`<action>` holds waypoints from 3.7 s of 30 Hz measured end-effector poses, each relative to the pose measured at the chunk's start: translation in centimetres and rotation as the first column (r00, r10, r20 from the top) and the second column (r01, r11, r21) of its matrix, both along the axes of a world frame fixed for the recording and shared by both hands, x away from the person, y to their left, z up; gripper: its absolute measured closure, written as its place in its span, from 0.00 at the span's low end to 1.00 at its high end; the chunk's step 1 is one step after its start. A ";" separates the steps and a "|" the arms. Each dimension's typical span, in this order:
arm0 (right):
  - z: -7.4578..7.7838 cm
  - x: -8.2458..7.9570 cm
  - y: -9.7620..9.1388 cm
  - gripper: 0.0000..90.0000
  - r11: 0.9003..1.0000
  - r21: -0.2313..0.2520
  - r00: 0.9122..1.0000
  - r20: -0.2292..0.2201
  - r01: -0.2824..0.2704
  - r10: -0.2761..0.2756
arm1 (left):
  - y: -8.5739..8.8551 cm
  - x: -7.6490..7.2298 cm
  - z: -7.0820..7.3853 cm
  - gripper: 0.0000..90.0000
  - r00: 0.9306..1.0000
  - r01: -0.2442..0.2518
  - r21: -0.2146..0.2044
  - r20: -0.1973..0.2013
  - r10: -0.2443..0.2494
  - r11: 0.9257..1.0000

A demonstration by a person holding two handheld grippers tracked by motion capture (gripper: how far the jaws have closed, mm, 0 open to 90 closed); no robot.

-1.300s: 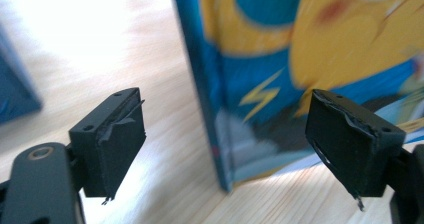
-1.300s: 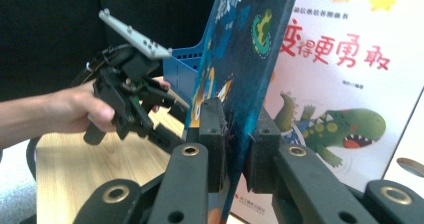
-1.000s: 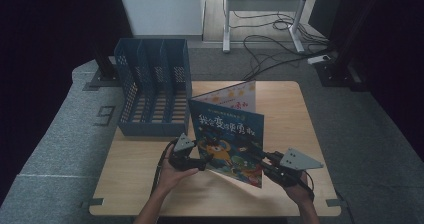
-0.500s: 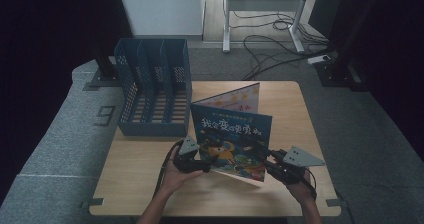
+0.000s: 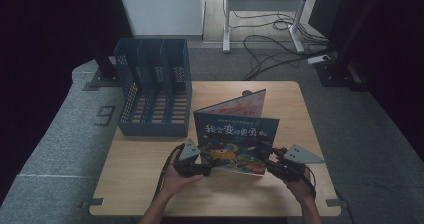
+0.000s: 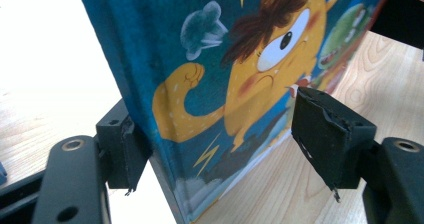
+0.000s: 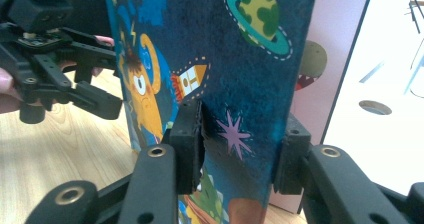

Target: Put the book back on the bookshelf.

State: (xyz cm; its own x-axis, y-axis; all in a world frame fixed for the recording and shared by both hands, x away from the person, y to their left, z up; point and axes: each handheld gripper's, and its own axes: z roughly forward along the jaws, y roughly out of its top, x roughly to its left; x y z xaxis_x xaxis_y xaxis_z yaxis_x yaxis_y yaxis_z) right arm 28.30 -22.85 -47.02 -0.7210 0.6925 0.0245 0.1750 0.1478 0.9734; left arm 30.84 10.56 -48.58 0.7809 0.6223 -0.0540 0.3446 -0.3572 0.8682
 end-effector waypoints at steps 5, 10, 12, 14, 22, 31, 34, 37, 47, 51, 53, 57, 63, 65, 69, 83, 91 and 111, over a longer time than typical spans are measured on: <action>-0.3 0.2 -0.1 0.64 1.000 0.002 1.000 -0.011 0.005 -0.005 | -0.1 -0.3 0.0 0.30 1.000 0.016 0.002 0.009 -0.016 1.000; -0.5 0.4 -0.1 0.62 1.000 -0.002 1.000 -0.013 0.012 -0.012 | -0.3 -0.4 0.0 0.30 1.000 0.016 -0.008 0.015 -0.016 1.000; -0.6 0.4 -0.1 0.60 1.000 -0.004 1.000 -0.010 0.015 -0.015 | -0.4 -0.4 0.1 0.31 1.000 0.018 -0.014 0.020 -0.017 1.000; -0.7 0.5 -0.2 0.60 1.000 -0.001 1.000 -0.011 0.009 -0.009 | -0.5 -0.4 0.1 0.31 1.000 0.016 -0.009 0.027 -0.015 1.000; -0.9 0.6 0.1 0.57 1.000 -0.009 1.000 -0.009 0.013 -0.013 | -0.4 -0.6 0.0 0.37 0.999 -0.008 -0.023 0.049 0.009 1.000; -1.1 0.8 -0.1 0.54 1.000 -0.002 1.000 -0.011 0.024 -0.024 | -0.4 -1.2 -0.2 0.40 0.997 0.024 -0.021 0.074 -0.022 0.999; -1.2 0.9 -0.2 0.53 1.000 -0.008 1.000 -0.011 0.029 -0.029 | -0.5 -1.3 -0.2 0.40 0.997 0.025 -0.022 0.075 -0.024 0.999; -1.3 0.9 -0.3 0.53 0.999 -0.017 0.999 -0.013 0.033 -0.033 | -0.5 -1.4 -0.2 0.41 0.997 0.027 -0.025 0.074 -0.025 0.999; -2.0 1.4 -0.5 0.49 0.997 -0.029 0.997 -0.033 0.066 -0.067 | -0.9 -1.8 -0.1 0.45 0.996 0.045 -0.030 0.084 -0.043 0.999; -2.1 1.4 -0.5 0.48 0.996 -0.035 0.996 -0.033 0.083 -0.084 | -1.1 -1.9 -0.1 0.45 0.995 0.058 -0.028 0.088 -0.055 0.998; -2.2 1.5 -0.5 0.47 0.994 -0.042 0.995 -0.033 0.098 -0.099 | -1.2 -2.0 -0.1 0.45 0.994 0.066 -0.029 0.092 -0.063 0.997; -2.4 1.6 -0.6 0.46 0.990 -0.045 0.990 -0.035 0.133 -0.135 | -1.6 -2.2 -0.1 0.45 0.992 0.081 -0.025 0.099 -0.078 0.996; -2.7 1.8 -0.5 0.45 0.989 -0.048 0.989 -0.044 0.141 -0.143 | -1.8 -2.4 -0.1 0.45 0.992 0.079 -0.024 0.103 -0.076 0.997; -2.8 1.9 -0.4 0.45 0.989 -0.052 0.989 -0.045 0.140 -0.142 | -1.8 -2.4 -0.1 0.45 0.992 0.078 -0.026 0.102 -0.075 0.997; -2.9 1.9 -0.4 0.44 0.989 -0.047 0.988 -0.049 0.143 -0.146 | -1.9 -2.4 -0.1 0.46 0.992 0.075 -0.030 0.108 -0.071 0.997; -2.8 2.2 -0.6 0.34 0.983 0.002 0.980 -0.076 0.185 -0.185 | -1.9 -2.7 0.1 0.57 0.989 0.085 -0.061 0.130 -0.077 0.994; -2.8 2.5 -0.1 0.31 0.988 0.000 0.983 -0.104 0.153 -0.152 | -2.0 -2.9 0.3 0.65 0.986 0.095 -0.064 0.144 -0.085 0.993; -2.8 2.0 1.8 0.32 0.994 -0.039 0.990 -0.087 0.106 -0.109 | 0.2 -3.3 2.9 0.70 0.984 0.089 -0.177 0.165 -0.059 0.980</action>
